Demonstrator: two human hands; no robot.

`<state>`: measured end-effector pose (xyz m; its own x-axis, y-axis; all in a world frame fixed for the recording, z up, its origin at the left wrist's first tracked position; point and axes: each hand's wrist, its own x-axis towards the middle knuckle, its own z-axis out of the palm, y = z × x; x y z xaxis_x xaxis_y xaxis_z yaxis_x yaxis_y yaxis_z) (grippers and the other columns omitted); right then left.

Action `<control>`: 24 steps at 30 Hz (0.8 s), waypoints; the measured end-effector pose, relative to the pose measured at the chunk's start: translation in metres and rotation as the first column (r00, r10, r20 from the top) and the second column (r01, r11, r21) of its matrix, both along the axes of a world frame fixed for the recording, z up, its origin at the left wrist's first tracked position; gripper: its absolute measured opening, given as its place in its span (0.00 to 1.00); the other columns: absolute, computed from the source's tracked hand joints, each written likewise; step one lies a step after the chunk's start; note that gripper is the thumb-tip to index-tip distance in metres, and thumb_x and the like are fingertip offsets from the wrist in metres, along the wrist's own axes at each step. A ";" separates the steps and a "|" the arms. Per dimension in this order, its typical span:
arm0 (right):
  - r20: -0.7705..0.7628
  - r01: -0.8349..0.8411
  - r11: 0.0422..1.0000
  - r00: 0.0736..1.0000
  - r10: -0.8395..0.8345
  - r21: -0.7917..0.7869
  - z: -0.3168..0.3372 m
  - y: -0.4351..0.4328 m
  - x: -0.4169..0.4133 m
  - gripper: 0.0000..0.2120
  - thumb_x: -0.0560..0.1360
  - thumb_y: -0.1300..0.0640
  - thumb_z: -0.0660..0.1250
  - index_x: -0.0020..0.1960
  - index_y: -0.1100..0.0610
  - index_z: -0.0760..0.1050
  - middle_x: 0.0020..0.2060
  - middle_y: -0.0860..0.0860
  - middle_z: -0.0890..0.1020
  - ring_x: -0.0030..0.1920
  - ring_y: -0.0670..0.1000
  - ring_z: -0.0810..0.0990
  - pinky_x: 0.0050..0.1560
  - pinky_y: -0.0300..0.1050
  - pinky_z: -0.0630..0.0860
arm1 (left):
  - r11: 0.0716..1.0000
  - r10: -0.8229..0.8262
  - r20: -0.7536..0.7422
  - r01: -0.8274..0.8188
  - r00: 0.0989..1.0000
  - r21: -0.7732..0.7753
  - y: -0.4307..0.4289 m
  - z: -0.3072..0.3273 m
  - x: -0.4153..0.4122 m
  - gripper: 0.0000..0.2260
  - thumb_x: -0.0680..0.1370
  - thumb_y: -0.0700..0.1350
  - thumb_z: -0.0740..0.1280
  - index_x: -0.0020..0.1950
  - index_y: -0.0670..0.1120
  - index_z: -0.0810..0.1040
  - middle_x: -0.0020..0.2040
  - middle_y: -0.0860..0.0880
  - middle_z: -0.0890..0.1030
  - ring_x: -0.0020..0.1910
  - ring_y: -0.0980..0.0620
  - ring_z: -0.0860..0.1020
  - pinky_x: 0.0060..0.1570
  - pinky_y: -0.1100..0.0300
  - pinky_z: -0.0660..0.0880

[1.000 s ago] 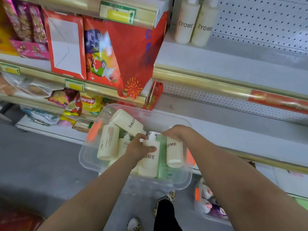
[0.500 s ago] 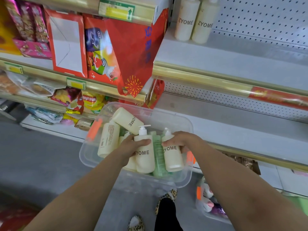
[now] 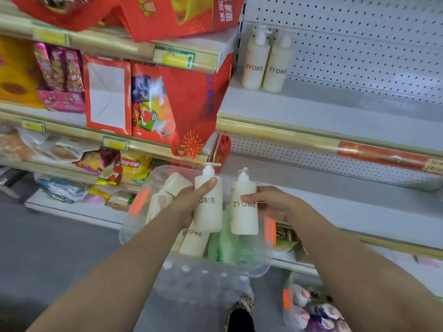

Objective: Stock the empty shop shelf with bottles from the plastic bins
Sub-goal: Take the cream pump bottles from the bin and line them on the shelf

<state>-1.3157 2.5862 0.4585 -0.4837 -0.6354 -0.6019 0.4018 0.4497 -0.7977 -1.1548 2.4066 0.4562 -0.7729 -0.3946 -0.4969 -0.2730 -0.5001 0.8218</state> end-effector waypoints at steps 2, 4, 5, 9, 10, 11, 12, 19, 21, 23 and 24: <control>-0.008 0.062 0.993 0.998 -0.063 -0.104 0.024 0.000 -0.001 0.30 0.65 0.63 0.77 0.66 0.62 0.75 0.57 0.58 0.84 0.59 0.57 0.82 0.58 0.52 0.79 | 1.000 0.003 -0.036 -0.003 0.999 0.001 0.000 0.022 -0.008 0.31 0.60 0.57 0.79 0.56 0.40 0.79 0.42 0.43 0.87 0.38 0.45 0.86 0.34 0.52 0.81; -0.058 0.091 0.983 0.993 -0.101 -0.162 0.049 0.000 -0.004 0.27 0.69 0.63 0.75 0.67 0.61 0.74 0.57 0.58 0.83 0.58 0.56 0.82 0.55 0.50 0.79 | 0.999 -0.017 -0.082 0.013 0.997 -0.048 0.000 0.047 -0.017 0.30 0.61 0.58 0.77 0.57 0.42 0.79 0.43 0.44 0.86 0.40 0.46 0.85 0.37 0.51 0.81; -0.087 0.089 0.978 0.990 -0.106 -0.188 0.062 0.001 -0.006 0.26 0.70 0.63 0.74 0.67 0.61 0.74 0.58 0.58 0.83 0.58 0.56 0.82 0.56 0.49 0.79 | 0.995 -0.039 -0.111 0.028 0.993 -0.093 -0.001 0.060 -0.022 0.29 0.62 0.59 0.76 0.57 0.44 0.79 0.43 0.45 0.86 0.40 0.47 0.85 0.38 0.52 0.82; -0.193 0.056 0.947 0.974 -0.121 -0.315 0.114 0.005 -0.020 0.28 0.67 0.59 0.77 0.66 0.59 0.75 0.57 0.57 0.84 0.56 0.55 0.84 0.52 0.47 0.81 | 0.973 -0.127 -0.204 0.081 0.971 -0.218 -0.005 0.109 -0.037 0.21 0.68 0.60 0.74 0.53 0.47 0.81 0.42 0.46 0.87 0.38 0.49 0.85 0.35 0.55 0.81; -0.212 0.058 0.938 0.968 -0.137 -0.342 0.126 0.006 -0.025 0.29 0.66 0.58 0.78 0.65 0.60 0.76 0.56 0.56 0.85 0.55 0.54 0.85 0.51 0.46 0.81 | 0.968 -0.141 -0.232 0.085 0.963 -0.235 -0.006 0.121 -0.042 0.21 0.68 0.60 0.74 0.53 0.47 0.81 0.42 0.46 0.86 0.38 0.49 0.85 0.36 0.54 0.82; -0.226 0.069 0.929 0.961 -0.160 -0.365 0.137 0.006 -0.031 0.28 0.66 0.58 0.78 0.64 0.60 0.76 0.55 0.56 0.85 0.55 0.54 0.85 0.50 0.47 0.81 | 0.964 -0.151 -0.257 0.085 0.955 -0.252 -0.006 0.132 -0.047 0.22 0.67 0.60 0.73 0.53 0.47 0.80 0.42 0.46 0.86 0.39 0.49 0.85 0.38 0.53 0.82; -0.240 0.081 0.920 0.953 -0.184 -0.383 0.147 0.006 -0.037 0.28 0.65 0.57 0.78 0.64 0.60 0.77 0.54 0.56 0.86 0.54 0.54 0.85 0.51 0.47 0.81 | 0.959 -0.156 -0.271 0.081 0.950 -0.270 -0.007 0.142 -0.052 0.23 0.66 0.61 0.73 0.54 0.47 0.79 0.43 0.46 0.86 0.39 0.49 0.85 0.39 0.53 0.82; -0.326 0.122 0.880 0.898 -0.295 -0.460 0.209 -0.006 -0.083 0.27 0.63 0.56 0.79 0.60 0.60 0.78 0.51 0.53 0.87 0.50 0.52 0.86 0.46 0.43 0.81 | 0.958 -0.209 -0.286 0.136 0.935 -0.254 -0.021 0.195 -0.094 0.25 0.67 0.56 0.73 0.55 0.40 0.80 0.46 0.42 0.86 0.44 0.45 0.85 0.49 0.47 0.81; -0.339 0.140 0.866 0.881 -0.330 -0.479 0.220 -0.015 -0.098 0.27 0.62 0.57 0.79 0.59 0.60 0.78 0.50 0.53 0.87 0.50 0.52 0.85 0.48 0.44 0.80 | 0.959 -0.245 -0.312 0.183 0.918 -0.215 -0.026 0.203 -0.106 0.20 0.69 0.50 0.73 0.56 0.40 0.80 0.47 0.42 0.86 0.46 0.45 0.85 0.51 0.47 0.80; -0.358 0.144 0.860 0.866 -0.349 -0.490 0.225 -0.026 -0.116 0.26 0.64 0.59 0.79 0.61 0.60 0.78 0.51 0.53 0.87 0.52 0.52 0.85 0.48 0.44 0.80 | 0.958 -0.280 -0.355 0.233 0.892 -0.170 -0.033 0.206 -0.117 0.16 0.72 0.46 0.71 0.57 0.40 0.79 0.48 0.42 0.85 0.46 0.45 0.84 0.49 0.48 0.81; -0.363 0.150 0.857 0.860 -0.359 -0.493 0.227 -0.033 -0.125 0.26 0.66 0.61 0.78 0.63 0.60 0.77 0.53 0.53 0.86 0.53 0.52 0.84 0.49 0.45 0.80 | 0.953 -0.299 -0.374 0.257 0.878 -0.159 -0.036 0.206 -0.122 0.14 0.73 0.45 0.70 0.57 0.41 0.79 0.48 0.43 0.85 0.46 0.46 0.84 0.48 0.49 0.81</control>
<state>-1.4410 2.5535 0.6851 -0.8049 -0.5933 0.0129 0.0236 -0.0538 -0.9983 -1.2765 2.3703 0.6624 -0.9807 -0.1665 -0.1022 -0.0362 -0.3589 0.9327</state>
